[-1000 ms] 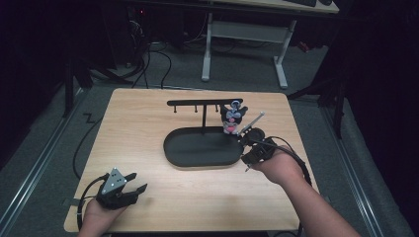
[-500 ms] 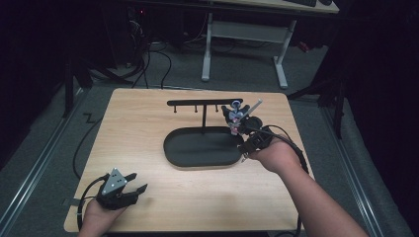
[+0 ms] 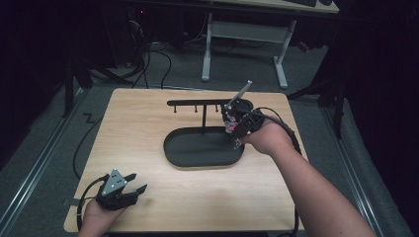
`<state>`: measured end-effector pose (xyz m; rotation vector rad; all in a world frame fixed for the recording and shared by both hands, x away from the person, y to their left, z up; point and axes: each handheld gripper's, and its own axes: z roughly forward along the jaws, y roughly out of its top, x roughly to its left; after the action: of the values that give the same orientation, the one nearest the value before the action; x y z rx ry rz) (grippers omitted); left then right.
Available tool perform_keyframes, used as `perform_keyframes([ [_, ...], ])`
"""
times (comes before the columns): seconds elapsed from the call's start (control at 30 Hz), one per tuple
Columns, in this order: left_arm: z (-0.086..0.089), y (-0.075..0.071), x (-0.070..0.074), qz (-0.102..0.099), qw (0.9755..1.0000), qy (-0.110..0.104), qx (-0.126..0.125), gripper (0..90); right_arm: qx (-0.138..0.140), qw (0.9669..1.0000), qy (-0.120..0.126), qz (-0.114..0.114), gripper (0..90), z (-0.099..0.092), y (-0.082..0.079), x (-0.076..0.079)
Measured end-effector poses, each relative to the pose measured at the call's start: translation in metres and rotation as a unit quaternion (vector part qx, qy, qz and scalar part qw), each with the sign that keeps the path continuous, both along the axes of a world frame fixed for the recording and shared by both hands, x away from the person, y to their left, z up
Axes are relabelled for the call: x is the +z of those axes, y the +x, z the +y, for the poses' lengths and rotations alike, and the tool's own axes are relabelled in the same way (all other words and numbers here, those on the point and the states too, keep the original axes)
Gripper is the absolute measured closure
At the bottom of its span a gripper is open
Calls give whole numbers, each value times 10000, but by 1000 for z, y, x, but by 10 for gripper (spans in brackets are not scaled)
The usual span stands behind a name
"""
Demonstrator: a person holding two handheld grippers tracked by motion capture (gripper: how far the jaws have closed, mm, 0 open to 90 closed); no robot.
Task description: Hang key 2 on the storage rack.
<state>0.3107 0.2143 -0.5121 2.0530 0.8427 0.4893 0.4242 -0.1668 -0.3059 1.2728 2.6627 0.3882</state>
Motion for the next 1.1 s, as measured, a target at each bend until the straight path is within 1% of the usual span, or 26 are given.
perform_keyframes([
  [0.1,0,1,0,22,10000,14,-31,430,-48,10000,50,-70,854,4,6,7],
  [0.17,0,0,0,6,10000,1,-28,430,-30,9999,44,-114,854,6,11,9],
  [0.2,0,0,0,4,10000,2,-36,430,-100,9999,51,-90,854,6,14,10],
  [0.3,1,0,0,11,10000,-1,-37,431,-102,9998,45,-160,853,8,24,10],
  [0.37,1,0,0,30,10000,-11,-39,431,-129,9998,85,-146,853,11,29,10],
  [0.47,1,0,0,11,10000,-25,-51,431,-116,9998,65,-166,853,17,37,10],
  [0.5,1,-1,0,1,10000,-24,-56,431,-137,9998,54,-151,853,18,38,9],
  [0.53,1,-1,0,2,10000,-13,-59,431,-82,9998,59,-178,853,19,41,9],
  [0.57,1,-1,0,7,10000,-1,-69,431,-138,9998,79,-152,853,21,42,9],
  [0.6,1,-1,1,12,10000,11,-79,431,-101,9998,75,-162,853,22,44,9],
  [0.77,1,-1,0,-5,10000,-20,-64,431,-100,9997,108,-189,854,26,54,11],
  [0.8,1,-1,0,-2,10000,-20,-63,431,-137,9997,111,-163,853,27,55,11],
  [0.93,2,-1,1,19,10000,0,-83,431,-125,9996,88,-234,854,31,64,13],
  [0.97,2,-2,1,-8,10000,1,-85,431,-161,9996,89,-231,853,32,66,14],
  [1.0,1,-2,1,-19,10000,-2,-90,431,-130,9995,107,-269,854,32,68,15],
  [1.03,1,-2,1,-26,9999,-4,-100,431,-188,9994,128,-264,854,33,69,16],
  [1.1,1,-2,1,-2,9999,-2,-119,431,-118,9994,137,-296,853,34,72,16],
])
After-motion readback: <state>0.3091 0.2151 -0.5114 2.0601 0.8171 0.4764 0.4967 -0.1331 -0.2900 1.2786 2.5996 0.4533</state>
